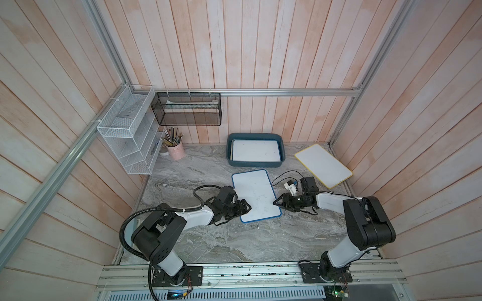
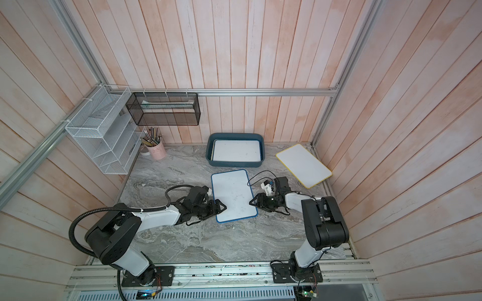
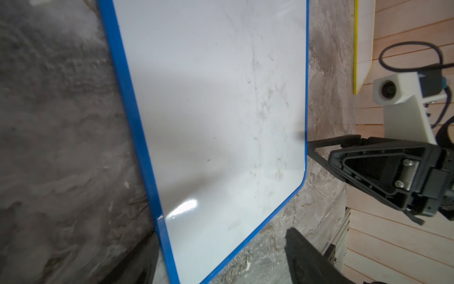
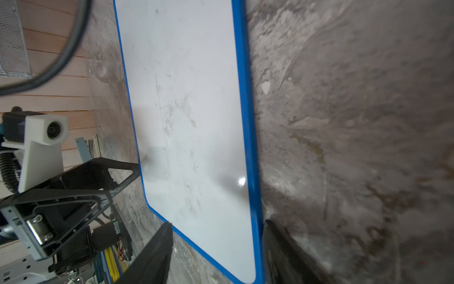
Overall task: Put the whiteboard into the storage box
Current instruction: Pick up the whiteboard at the center of the board.
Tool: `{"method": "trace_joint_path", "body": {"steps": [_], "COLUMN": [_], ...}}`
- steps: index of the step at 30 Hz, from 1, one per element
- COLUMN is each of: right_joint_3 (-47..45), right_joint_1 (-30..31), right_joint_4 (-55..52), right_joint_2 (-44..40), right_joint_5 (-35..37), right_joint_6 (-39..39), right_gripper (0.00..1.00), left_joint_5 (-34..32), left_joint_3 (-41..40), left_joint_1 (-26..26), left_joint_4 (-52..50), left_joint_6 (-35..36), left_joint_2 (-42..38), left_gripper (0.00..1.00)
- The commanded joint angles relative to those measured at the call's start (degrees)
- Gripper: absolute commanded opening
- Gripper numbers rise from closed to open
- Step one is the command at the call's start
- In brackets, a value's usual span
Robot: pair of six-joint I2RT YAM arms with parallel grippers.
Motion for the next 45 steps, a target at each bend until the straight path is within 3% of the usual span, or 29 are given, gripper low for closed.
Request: {"method": "trace_joint_path", "body": {"steps": [1,19,45], "right_joint_3": [-1.4,-5.5,-7.6], "right_joint_1": [3.7,4.0,4.0], "right_joint_4": [0.9,8.2,17.4], "right_joint_2": [-1.1,0.2,5.3], "right_joint_5": [-15.7,-16.3,-18.5], "right_joint_6": [3.0,6.5,10.2], "right_gripper": [0.59,0.58,0.59], "left_joint_5": [4.2,5.5,6.5], "left_joint_3": [-1.2,3.8,9.2], "left_joint_1": [-1.6,-1.6,-1.8], "left_joint_4": [-1.5,1.2,5.1], "left_joint_6": [-1.2,-4.0,-4.1], "left_joint_2": [0.3,-8.7,-9.7], "left_gripper": [0.82,0.83,0.83]}}
